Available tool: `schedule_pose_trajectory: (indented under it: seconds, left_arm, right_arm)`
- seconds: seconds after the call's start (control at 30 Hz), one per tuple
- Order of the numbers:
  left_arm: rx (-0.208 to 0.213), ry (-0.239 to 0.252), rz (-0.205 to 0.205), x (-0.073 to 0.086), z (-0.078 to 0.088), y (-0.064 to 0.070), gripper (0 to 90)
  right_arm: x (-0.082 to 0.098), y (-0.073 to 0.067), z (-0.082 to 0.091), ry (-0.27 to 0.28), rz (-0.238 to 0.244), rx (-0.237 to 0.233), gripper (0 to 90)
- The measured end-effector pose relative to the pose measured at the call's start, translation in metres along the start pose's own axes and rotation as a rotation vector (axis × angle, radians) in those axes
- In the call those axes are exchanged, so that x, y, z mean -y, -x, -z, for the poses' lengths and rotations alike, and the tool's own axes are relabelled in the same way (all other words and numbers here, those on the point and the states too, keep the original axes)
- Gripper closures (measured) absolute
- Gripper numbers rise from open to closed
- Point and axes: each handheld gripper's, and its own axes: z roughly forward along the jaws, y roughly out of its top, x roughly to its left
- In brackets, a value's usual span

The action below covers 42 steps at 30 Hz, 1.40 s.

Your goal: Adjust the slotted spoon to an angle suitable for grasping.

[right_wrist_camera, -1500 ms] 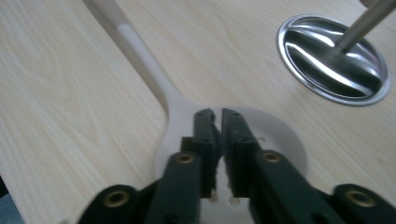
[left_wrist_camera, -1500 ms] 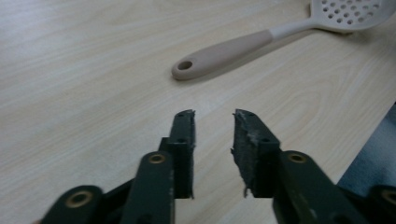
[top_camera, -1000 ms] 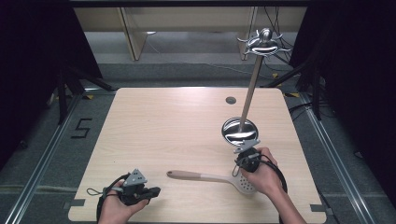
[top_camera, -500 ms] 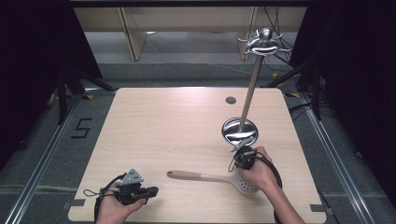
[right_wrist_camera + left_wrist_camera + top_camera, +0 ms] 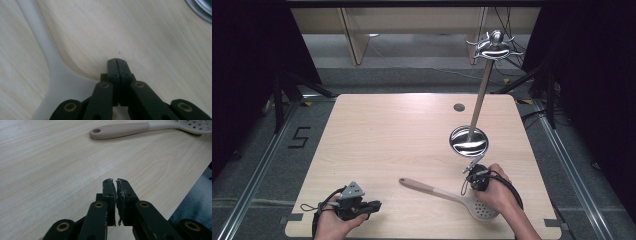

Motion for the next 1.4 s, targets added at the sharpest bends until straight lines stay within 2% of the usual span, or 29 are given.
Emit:
schedule_pose_trajectory:
  seconds: [0.07,0.1,0.17,0.33,0.4,0.47,0.5,0.6,0.67,0.77,0.8,0.83,0.87,0.9,0.97,1.0,1.03,1.1,1.13,1.17,1.2,1.23,1.27,1.33,1.4]
  left_arm:
    - [0.003,0.001,0.011,0.0,0.0,0.001,84.0]
    - [-0.009,-0.005,0.005,0.0,0.0,0.0,83.9]
    - [0.006,-0.006,-0.012,0.0,0.0,0.0,83.8]
    - [0.009,-0.001,-0.003,0.0,-0.001,0.001,83.7]
    - [0.004,-0.01,-0.012,0.0,0.0,0.0,83.6]
    - [0.004,-0.01,-0.012,0.0,0.0,0.0,83.5]
    - [0.004,-0.009,-0.012,0.0,0.0,0.0,83.3]
    - [0.007,0.0,-0.004,0.0,-0.001,0.001,83.1]
    - [0.011,0.002,0.001,0.0,-0.001,0.001,82.7]
    - [0.008,0.006,0.01,0.0,-0.002,0.0,81.7]
    - [0.008,0.006,0.01,0.0,-0.002,0.0,81.3]
    - [0.011,0.025,0.015,-0.001,-0.002,0.001,80.4]
    - [0.012,0.028,0.014,-0.001,-0.002,0.0,79.9]
    - [0.013,0.017,-0.001,-0.001,-0.002,-0.001,78.9]
    - [0.013,0.023,0.0,-0.002,-0.002,-0.001,78.0]
    - [0.0,0.018,-0.001,-0.002,-0.001,-0.002,76.0]
    - [0.01,0.045,0.013,-0.003,-0.003,-0.001,75.2]
    - [0.002,0.032,-0.008,-0.005,-0.002,-0.004,74.3]
    - [0.011,0.032,-0.005,-0.006,-0.002,-0.004,74.2]
    - [0.014,0.051,0.016,-0.007,-0.003,-0.002,74.2]
    - [0.017,0.036,0.012,-0.008,-0.004,-0.003,74.2]
    - [0.013,0.04,0.01,-0.008,-0.004,-0.003,74.2]
    - [0.019,0.038,-0.009,-0.009,-0.005,-0.004,74.2]
    - [0.026,0.04,0.0,-0.01,-0.006,-0.003,74.2]
    - [0.025,0.045,0.005,-0.01,-0.007,-0.002,74.3]
  right_arm:
    - [0.007,0.001,0.002,-0.01,-0.007,-0.009,90.0]
    - [0.011,0.002,0.004,-0.012,-0.005,-0.01,90.0]
    - [0.019,0.003,0.007,-0.017,-0.01,-0.001,90.0]
    - [0.034,0.004,0.012,-0.021,-0.029,-0.001,90.0]
    - [0.038,0.004,0.012,-0.034,-0.042,-0.012,90.0]
    - [0.039,0.006,0.011,-0.031,-0.031,-0.004,90.0]
    - [0.041,0.006,0.012,-0.033,-0.045,-0.01,90.0]
    - [0.04,0.006,0.013,-0.026,-0.048,-0.001,90.0]
    - [0.039,0.006,0.014,-0.005,-0.07,-0.009,87.7]
    - [0.032,0.007,0.019,0.053,-0.07,0.005,83.2]
    - [0.032,0.007,0.019,0.053,-0.07,0.005,83.2]
    - [0.026,0.006,0.02,0.082,-0.071,0.008,79.6]
    - [0.023,0.005,0.022,0.086,-0.08,-0.002,78.4]
    - [0.02,0.004,0.022,0.1,-0.074,0.005,76.3]
    - [0.016,0.003,0.023,0.11,-0.077,0.0,75.3]
    - [0.006,0.0,0.023,0.135,-0.072,-0.012,71.8]
    - [0.002,-0.002,0.022,0.147,-0.068,-0.024,70.3]
    - [-0.006,-0.005,0.022,0.156,-0.067,-0.044,67.4]
    - [-0.008,-0.007,0.022,0.16,-0.073,-0.052,66.6]
    - [-0.012,-0.009,0.023,0.158,-0.085,-0.073,65.7]
    - [-0.015,-0.009,0.022,0.163,-0.074,-0.069,65.2]
    - [-0.018,-0.012,0.024,0.145,-0.097,-0.06,64.4]
    - [-0.02,-0.011,0.026,0.143,-0.095,-0.067,63.9]
    - [-0.021,-0.01,0.026,0.151,-0.102,-0.077,63.2]
    - [-0.021,-0.008,0.028,0.159,-0.097,-0.067,62.6]
